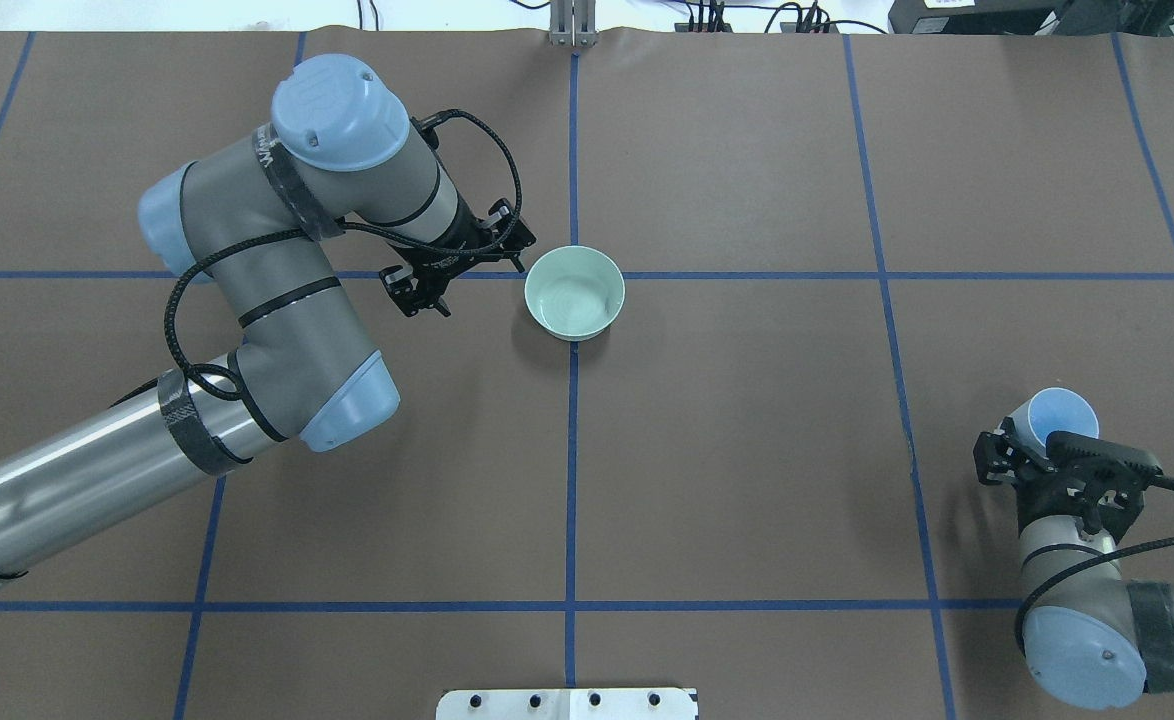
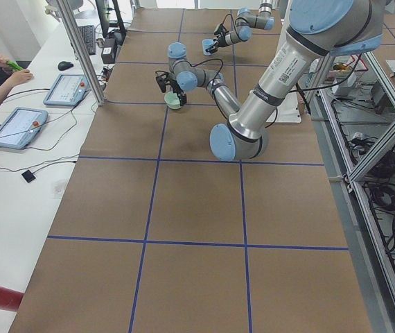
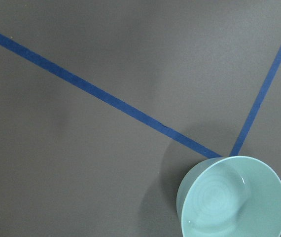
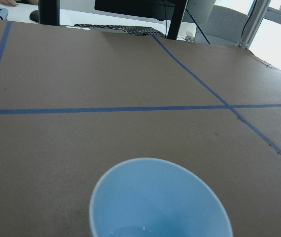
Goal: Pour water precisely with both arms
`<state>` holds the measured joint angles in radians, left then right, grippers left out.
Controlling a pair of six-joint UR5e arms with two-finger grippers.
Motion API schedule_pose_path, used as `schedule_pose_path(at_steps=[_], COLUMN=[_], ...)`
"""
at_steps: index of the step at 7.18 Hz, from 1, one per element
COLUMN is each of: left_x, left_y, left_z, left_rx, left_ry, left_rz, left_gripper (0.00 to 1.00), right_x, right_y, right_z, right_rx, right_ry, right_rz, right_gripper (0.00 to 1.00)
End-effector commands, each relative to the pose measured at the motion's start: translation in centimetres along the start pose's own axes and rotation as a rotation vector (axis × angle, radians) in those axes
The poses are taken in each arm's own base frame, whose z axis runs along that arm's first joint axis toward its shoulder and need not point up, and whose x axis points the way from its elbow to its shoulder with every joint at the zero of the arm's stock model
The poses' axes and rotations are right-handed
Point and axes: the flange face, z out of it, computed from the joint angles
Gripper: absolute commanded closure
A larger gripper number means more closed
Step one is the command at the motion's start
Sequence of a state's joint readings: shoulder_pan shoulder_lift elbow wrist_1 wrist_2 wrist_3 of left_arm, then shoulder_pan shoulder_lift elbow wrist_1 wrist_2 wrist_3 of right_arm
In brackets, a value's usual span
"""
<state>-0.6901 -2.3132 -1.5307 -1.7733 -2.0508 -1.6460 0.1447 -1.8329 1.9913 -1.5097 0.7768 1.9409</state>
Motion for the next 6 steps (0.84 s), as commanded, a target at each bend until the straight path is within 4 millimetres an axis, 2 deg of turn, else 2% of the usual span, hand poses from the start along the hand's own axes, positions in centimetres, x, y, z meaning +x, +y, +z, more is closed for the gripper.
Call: schedule_pose_path(at_steps=[1, 6], left_x=[0.0, 0.18], left_y=[-0.01, 0.38], left_z=[-0.02, -0.48], left_rx=[0.0, -0.002], left_ry=[0.0, 0.011], left_rz=[0.0, 0.003], left_gripper=[0.0, 0.0], right_x=[-1.49, -1.5], right_y=[0.23, -0.43], right_z=[0.18, 0.85], right_rx=[0.0, 0.008], right_ry=[-0.006, 0.008], right_rz=[0.011, 0.009], right_gripper=[0.01, 0.01])
